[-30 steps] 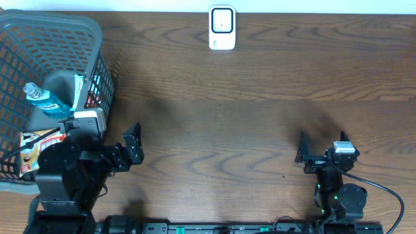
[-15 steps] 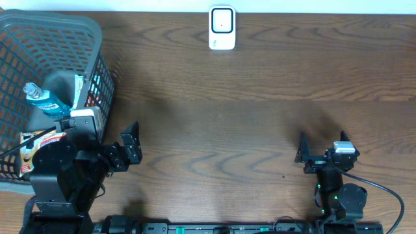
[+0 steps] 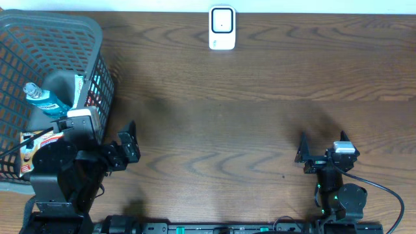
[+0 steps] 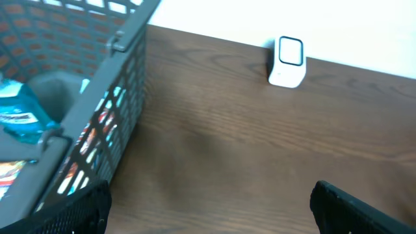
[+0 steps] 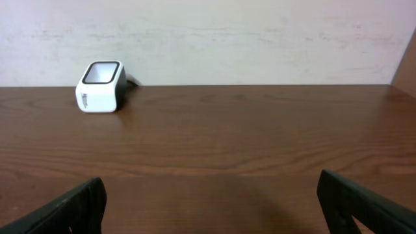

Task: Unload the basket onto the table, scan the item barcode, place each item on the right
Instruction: 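Raise the left gripper and move it toward the basket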

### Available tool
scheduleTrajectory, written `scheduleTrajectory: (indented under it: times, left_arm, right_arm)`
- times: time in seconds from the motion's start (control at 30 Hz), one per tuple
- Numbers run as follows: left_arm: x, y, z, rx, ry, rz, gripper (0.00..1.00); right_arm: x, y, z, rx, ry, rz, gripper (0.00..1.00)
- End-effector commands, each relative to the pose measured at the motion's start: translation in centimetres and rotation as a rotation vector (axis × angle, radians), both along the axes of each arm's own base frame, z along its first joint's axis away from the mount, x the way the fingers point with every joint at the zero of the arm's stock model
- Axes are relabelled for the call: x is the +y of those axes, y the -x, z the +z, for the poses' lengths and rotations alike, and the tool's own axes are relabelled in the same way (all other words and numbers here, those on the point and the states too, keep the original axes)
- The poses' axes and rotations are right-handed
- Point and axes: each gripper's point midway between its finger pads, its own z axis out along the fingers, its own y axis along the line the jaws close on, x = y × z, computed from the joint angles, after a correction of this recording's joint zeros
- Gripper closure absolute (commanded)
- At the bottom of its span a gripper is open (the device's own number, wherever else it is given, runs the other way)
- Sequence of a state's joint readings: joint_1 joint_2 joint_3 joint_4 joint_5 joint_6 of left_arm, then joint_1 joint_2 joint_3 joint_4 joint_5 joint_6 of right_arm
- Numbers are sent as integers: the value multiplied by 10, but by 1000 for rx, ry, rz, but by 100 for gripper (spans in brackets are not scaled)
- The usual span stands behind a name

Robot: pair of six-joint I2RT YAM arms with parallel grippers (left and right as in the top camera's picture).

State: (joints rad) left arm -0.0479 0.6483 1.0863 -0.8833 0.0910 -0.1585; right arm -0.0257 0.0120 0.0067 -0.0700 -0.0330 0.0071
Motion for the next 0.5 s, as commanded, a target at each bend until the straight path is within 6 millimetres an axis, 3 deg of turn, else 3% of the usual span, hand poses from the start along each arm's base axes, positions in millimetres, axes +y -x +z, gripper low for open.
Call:
scheduleTrajectory:
  times: [0.0,0.23,0.47]
  left_arm:
    - [8,-1,7,-13,7,61,2]
    - [9,-5,1,58,0,64,2]
    - [9,-17,9,81,-3,67,2]
  right_arm:
    - [0,0,0,0,-10,0,1]
    - [0,0,0,0,-10,0,1]
    - [0,0,0,0,-10,0,1]
